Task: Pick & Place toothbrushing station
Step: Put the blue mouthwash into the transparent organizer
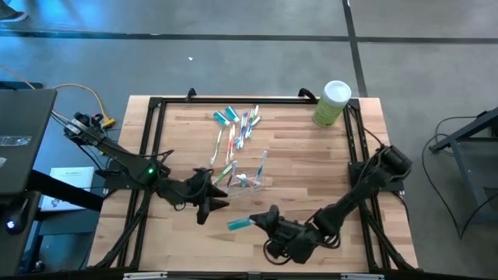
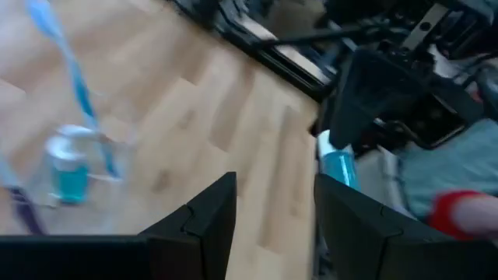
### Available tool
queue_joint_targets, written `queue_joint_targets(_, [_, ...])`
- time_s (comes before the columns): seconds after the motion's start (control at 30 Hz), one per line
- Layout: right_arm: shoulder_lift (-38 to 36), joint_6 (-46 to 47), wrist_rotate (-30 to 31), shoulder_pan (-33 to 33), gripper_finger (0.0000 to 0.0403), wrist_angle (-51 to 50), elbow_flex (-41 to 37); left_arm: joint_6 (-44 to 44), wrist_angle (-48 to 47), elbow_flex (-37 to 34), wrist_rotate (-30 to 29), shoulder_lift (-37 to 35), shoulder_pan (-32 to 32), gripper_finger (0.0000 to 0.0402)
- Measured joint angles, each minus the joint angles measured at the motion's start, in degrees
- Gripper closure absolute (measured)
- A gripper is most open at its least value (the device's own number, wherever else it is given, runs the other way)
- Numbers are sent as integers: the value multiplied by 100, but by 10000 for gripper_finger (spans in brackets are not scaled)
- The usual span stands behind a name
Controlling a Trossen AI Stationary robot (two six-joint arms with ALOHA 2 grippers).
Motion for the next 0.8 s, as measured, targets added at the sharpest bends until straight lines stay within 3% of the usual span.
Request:
queue_joint_targets(0.1, [54, -68, -13, -53, 318, 11, 140, -11, 161, 8, 854, 77, 176, 234])
queue_joint_targets(0.2, [54, -70, -19, -156, 318, 25, 188, 50, 381, 9, 1291, 226, 274, 234])
queue_joint_targets(0.8, [54, 152, -84, -514, 318, -281, 184, 718, 608, 7, 2023, 551, 547, 234])
